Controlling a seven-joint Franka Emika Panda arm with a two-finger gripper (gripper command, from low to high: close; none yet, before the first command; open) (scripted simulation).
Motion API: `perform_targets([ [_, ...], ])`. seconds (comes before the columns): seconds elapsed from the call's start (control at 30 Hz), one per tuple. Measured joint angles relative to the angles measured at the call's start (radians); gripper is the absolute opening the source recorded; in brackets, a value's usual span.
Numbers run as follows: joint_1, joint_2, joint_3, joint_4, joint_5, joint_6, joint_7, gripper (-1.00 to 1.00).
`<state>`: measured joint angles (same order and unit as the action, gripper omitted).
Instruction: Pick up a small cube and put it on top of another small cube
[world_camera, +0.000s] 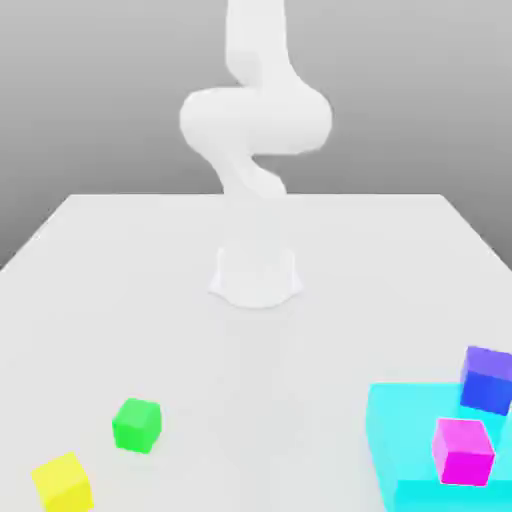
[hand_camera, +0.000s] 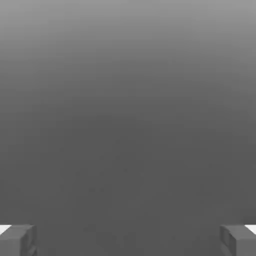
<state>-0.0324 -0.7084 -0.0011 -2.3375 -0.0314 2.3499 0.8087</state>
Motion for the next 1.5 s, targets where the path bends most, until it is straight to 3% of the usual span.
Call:
perform_targets([
  [0.47,-0.143,0.515,-0.092,-0.210,-0.101,0.279,-0.006,0.00],
  [0.6,-0.181,0.659,-0.124,-0.271,-0.061,0.362,-0.058,0.00],
  [0.73,-0.229,0.802,-0.116,-0.331,0.042,0.444,-0.153,0.00],
  [0.93,-0.282,1.019,-0.054,-0.310,0.129,0.608,-0.223,0.00],
  [0.97,-0.288,1.049,-0.046,-0.305,0.133,0.632,-0.227,-1.00],
  [1.2,-0.291,1.053,-0.043,-0.304,0.130,0.635,-0.224,-1.00],
  [1.4,-0.272,0.863,-0.072,-0.341,0.072,0.482,-0.176,-1.00],
  [1.5,-0.204,0.817,-0.028,-0.314,0.058,0.413,-0.049,-1.00],
])
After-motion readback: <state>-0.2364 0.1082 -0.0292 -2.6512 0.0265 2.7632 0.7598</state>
